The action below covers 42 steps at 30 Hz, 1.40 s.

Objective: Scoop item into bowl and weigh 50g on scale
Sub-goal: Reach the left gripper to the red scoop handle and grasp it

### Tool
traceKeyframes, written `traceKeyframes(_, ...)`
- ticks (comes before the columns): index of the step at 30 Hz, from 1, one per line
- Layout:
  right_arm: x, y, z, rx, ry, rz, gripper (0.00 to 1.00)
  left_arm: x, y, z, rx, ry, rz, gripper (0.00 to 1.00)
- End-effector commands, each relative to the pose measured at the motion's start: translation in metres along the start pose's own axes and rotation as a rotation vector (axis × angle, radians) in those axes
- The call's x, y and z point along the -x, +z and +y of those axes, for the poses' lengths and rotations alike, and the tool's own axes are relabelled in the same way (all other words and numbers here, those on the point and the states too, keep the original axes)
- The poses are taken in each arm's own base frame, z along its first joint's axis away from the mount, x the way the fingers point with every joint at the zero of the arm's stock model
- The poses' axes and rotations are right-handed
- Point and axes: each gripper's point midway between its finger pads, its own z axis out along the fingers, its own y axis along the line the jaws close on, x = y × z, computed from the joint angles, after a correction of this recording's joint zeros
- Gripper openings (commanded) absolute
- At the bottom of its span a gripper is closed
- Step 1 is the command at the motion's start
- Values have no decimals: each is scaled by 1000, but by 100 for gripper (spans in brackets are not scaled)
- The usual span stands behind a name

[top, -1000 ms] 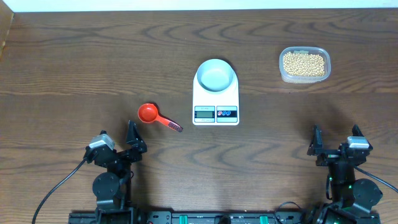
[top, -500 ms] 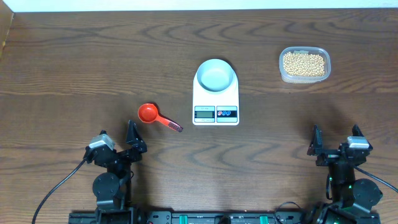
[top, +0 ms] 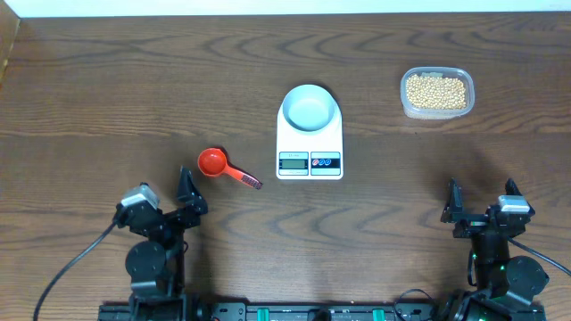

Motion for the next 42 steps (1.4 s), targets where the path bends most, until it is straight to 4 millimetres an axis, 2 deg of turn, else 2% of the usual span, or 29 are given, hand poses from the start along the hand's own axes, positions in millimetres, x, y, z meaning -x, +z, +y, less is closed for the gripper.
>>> traceKeyframes(1,-2,0,1,3,-6,4,99,20,3,-7,4,-1,5,90)
traceKeyframes(8,-2,0,1,3,-6,4,99,31,20,-24,17,0,198,90)
traceKeyframes(10,-2,0,1,3,-6,4,99,32,25,-29,24,-55,266,90)
traceKeyframes(16,-2,0,1,3,-6,4,99,23,29,-27,146,-233,455,90)
traceKeyframes(17,-2,0,1,3,-6,4,99,21,30,-31,139,-251,484,90)
traceKeyframes(18,-2,0,1,3,-6,4,99,21,37,-44,77,-268,509,91)
traceKeyframes(20,-2,0,1,3,-6,4,99,13,39,-63,-29,-299,569,90)
traceKeyframes(24,-2,0,1,3,-6,4,99,4,54,-64,-30,-300,590,90)
traceKeyframes(26,-2,0,1,3,-6,4,99,3,63,-59,-7,-296,579,72)
traceKeyframes(28,-2,0,1,3,-6,4,99,-6,69,-45,90,-337,585,65)
traceKeyframes(32,-2,0,1,3,-6,4,99,-31,74,-12,315,-436,615,65)
traceKeyframes(37,-2,0,1,3,-6,4,99,-59,80,-1,377,-425,692,65)
traceKeyframes(42,-2,0,1,3,-6,4,99,-82,83,20,484,-384,733,65)
